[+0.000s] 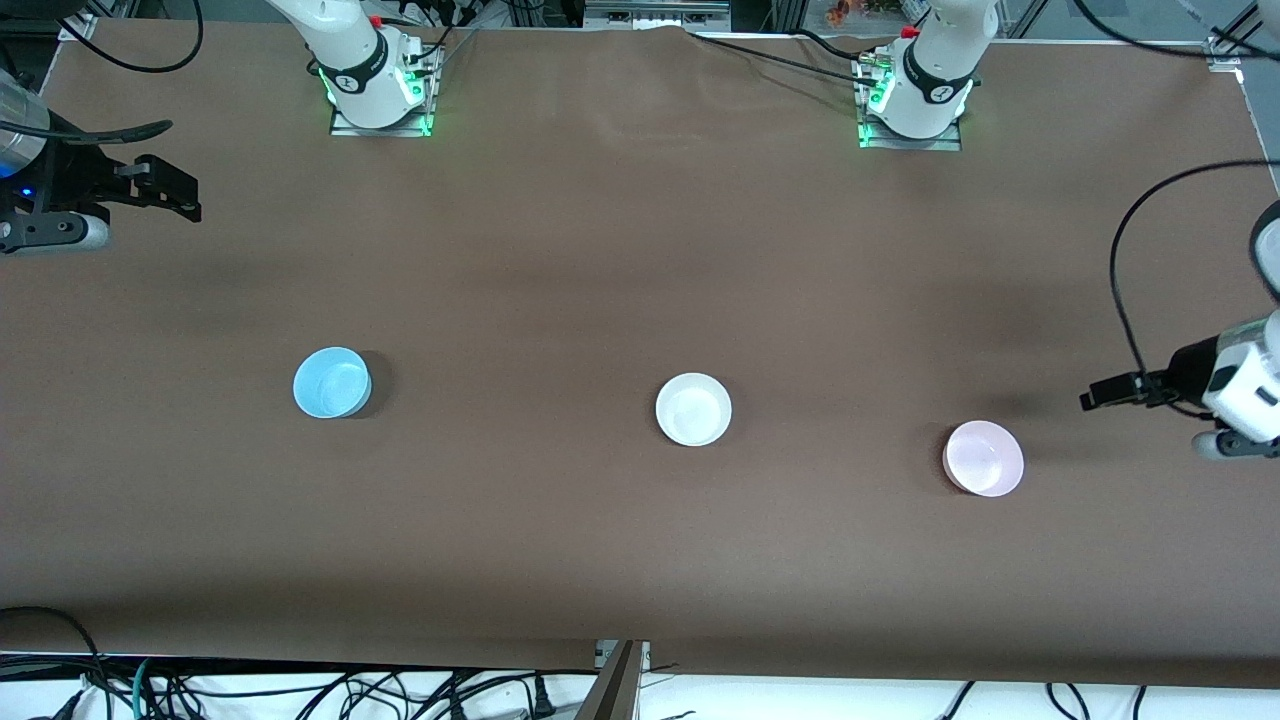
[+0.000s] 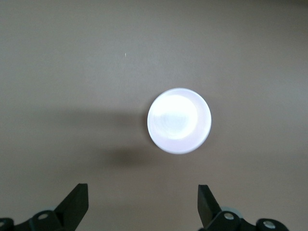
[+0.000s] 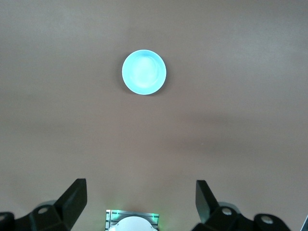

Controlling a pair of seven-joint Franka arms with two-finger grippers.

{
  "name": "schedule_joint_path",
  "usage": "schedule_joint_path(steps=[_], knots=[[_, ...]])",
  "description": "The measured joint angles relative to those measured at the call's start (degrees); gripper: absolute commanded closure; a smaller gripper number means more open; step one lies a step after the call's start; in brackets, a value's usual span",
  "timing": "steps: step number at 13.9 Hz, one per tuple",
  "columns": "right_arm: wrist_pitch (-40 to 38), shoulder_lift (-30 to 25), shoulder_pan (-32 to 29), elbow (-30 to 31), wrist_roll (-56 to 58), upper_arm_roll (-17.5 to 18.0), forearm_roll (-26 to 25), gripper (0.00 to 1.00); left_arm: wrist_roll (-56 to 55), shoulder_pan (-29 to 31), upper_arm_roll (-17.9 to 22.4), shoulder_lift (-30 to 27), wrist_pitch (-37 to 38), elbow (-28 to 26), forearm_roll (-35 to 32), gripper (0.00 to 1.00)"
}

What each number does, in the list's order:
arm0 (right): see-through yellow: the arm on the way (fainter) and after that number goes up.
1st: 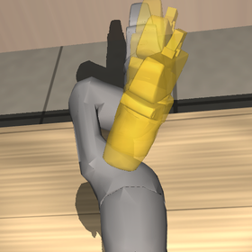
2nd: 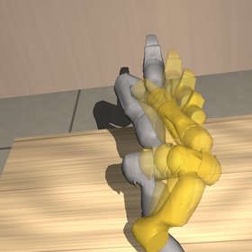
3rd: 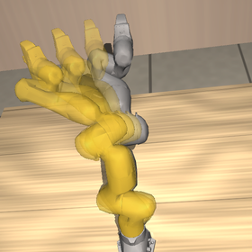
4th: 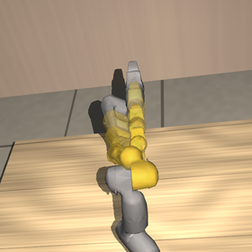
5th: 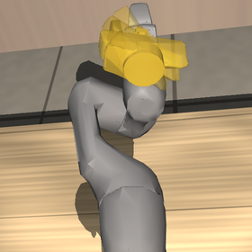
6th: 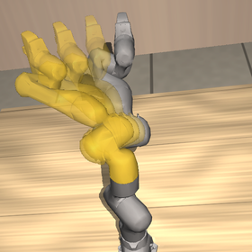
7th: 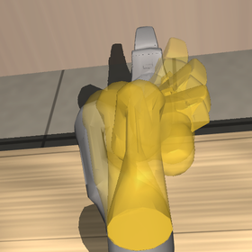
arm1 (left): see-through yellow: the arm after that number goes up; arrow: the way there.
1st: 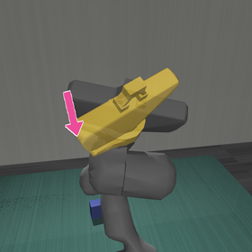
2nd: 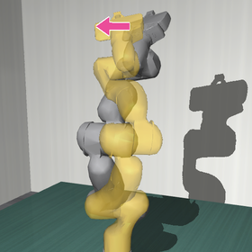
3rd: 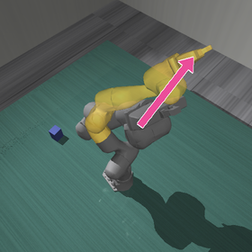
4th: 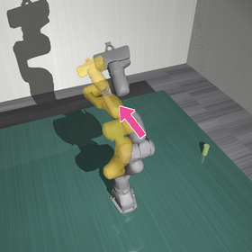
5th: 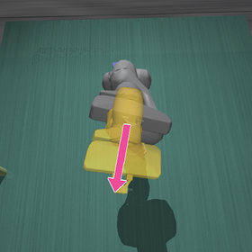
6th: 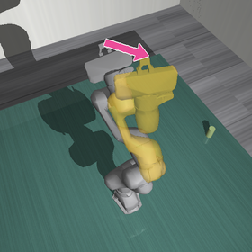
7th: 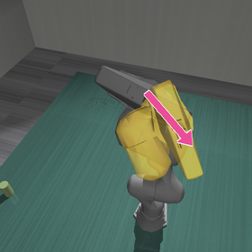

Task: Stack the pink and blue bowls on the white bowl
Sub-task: 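Move the left gripper down to the pink bowl's rim, then grasp the pink bowl with the left gripper while the right gripper grasps the blue bowl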

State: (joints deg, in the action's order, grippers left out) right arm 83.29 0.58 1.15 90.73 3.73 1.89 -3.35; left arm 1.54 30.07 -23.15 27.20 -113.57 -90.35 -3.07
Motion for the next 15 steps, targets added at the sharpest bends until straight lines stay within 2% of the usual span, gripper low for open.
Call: schedule_joint_path(steps=[5, 10, 15], knots=[[0.45, 0.26, 0.0, -0.01, 0.0, 0.01, 0.0, 0.0, -0.01, -0.11, -0.04, 8.29, -11.11, -0.7, -3.13, 0.0], [1.89, 2.27, -0.09, -0.01, 0.0, -0.08, 0.0, 0.0, -0.67, -0.46, -0.07, 10.37, -18.27, -3.68, -3.98, 0.0], [4.43, 6.53, -0.83, -0.01, 0.0, -0.41, -0.04, 0.0, -12.95, -2.96, -0.29, 11.99, -18.96, -4.32, -16.66, 0.02]])
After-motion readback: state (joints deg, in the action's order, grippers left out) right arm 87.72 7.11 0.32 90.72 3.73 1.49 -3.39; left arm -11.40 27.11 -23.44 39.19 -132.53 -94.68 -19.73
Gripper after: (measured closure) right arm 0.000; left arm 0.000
